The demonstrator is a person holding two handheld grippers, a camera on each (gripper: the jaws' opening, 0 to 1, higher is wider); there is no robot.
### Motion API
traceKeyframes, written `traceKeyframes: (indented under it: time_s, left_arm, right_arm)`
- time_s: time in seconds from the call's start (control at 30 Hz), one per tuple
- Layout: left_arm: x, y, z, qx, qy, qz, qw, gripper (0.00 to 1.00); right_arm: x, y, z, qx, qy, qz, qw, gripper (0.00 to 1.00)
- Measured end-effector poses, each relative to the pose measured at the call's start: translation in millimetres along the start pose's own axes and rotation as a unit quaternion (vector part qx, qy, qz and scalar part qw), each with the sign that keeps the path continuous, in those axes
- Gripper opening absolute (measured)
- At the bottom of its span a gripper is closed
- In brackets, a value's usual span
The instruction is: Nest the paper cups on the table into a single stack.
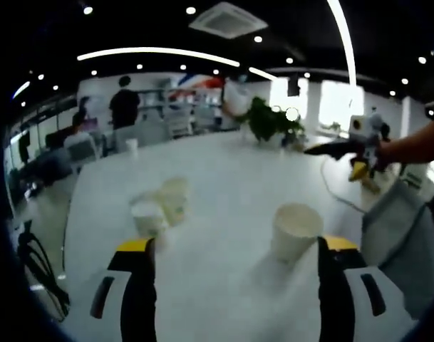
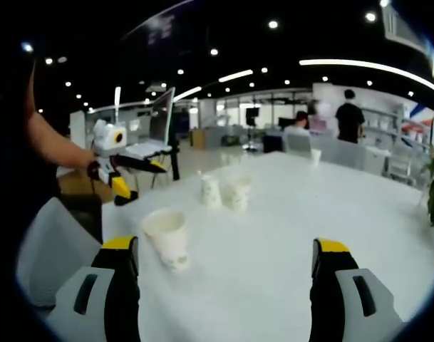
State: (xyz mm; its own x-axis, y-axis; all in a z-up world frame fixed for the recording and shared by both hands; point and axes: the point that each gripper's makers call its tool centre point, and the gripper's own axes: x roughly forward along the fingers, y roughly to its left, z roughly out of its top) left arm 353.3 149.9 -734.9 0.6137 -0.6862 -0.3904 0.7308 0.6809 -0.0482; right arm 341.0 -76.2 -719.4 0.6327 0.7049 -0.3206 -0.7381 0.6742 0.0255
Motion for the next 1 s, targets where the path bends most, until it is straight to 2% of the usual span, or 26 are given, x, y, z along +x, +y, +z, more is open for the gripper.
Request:
traceKeyframes:
  time_s: [0.2,0.4,0.8,1.0]
  left_arm:
    - [-4,-0.7,-3.2,0.007,0.007,0.005,0.9999,0.98]
    - [-7,-0.1,-4.0,-0.004,0.004,0.009,0.9999,0.98]
    - [-7,-3.0,-4.9,0.001,0.007,0.004,1.0,0.98]
    - [-4,-1.8,-13.1,-0.002,0.013,0.005,0.9999,0.98]
  right_arm:
    - [1,-2,-1.0,0.0,-0.001,-0.001,1.0,1.0]
    - [2,-4,3.5,0.005,-0.01,-0.006,0.9999,1.0]
    - [-2,-9,0.5,0.009,-0.01,-0.013,0.9998,1.0]
    - [-4,-9,0.1,0.007,-0.008,-0.015,0.9998,1.0]
